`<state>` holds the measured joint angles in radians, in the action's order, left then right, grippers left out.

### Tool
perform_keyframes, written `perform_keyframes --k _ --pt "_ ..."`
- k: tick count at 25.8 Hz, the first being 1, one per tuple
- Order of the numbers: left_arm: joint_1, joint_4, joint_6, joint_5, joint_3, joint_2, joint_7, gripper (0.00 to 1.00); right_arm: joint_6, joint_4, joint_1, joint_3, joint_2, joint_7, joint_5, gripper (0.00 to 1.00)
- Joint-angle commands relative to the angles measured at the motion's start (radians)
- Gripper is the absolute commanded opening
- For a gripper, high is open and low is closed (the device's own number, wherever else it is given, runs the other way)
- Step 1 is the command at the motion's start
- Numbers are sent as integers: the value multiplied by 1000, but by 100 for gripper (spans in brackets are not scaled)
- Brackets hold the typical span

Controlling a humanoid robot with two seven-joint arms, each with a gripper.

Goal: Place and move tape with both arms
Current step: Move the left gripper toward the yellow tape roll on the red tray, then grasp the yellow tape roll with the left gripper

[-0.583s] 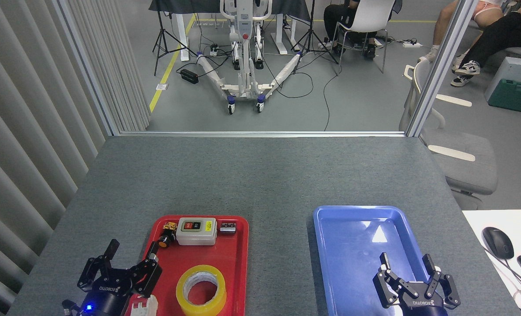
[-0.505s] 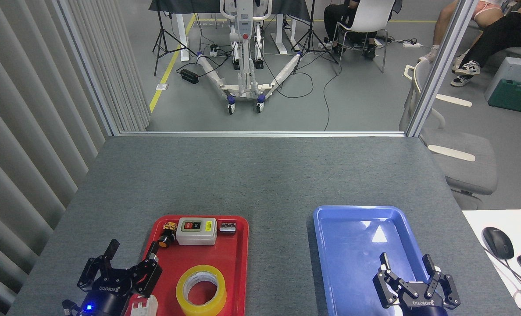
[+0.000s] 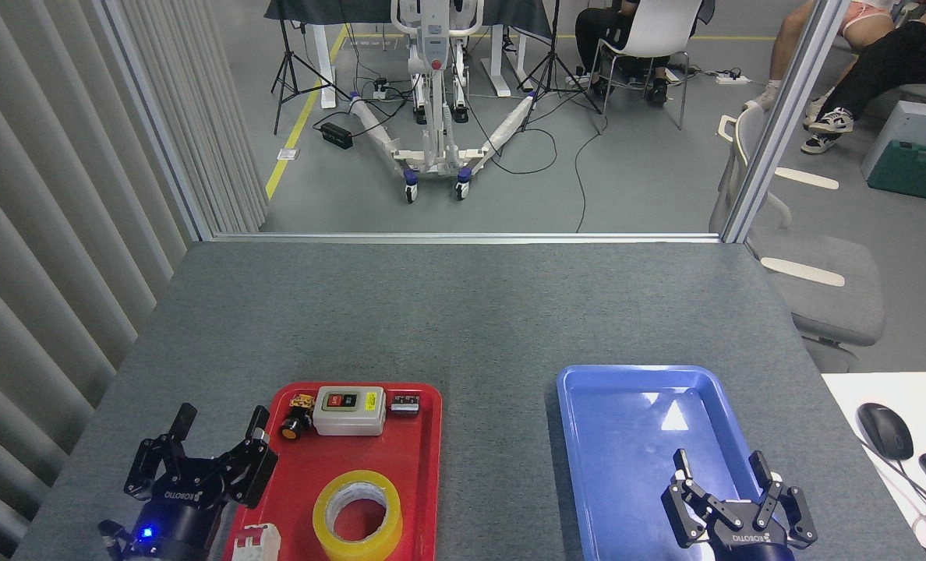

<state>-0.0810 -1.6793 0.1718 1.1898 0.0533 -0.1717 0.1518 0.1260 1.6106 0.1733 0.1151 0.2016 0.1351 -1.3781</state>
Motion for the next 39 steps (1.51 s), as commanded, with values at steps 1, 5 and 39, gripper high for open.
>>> perform_keyframes --k 1,5,39 --pt "12 -5 2 -1 0 -9 -48 100 0 0 0 0 -1 0 -1 100" --pt "6 -46 9 -4 -7 -8 -317 100 11 -1 0 0 -1 0 -1 100" --pt "334 230 252 4 -201 -14 -1269 78 4 -9 0 6 7 8 2 100"
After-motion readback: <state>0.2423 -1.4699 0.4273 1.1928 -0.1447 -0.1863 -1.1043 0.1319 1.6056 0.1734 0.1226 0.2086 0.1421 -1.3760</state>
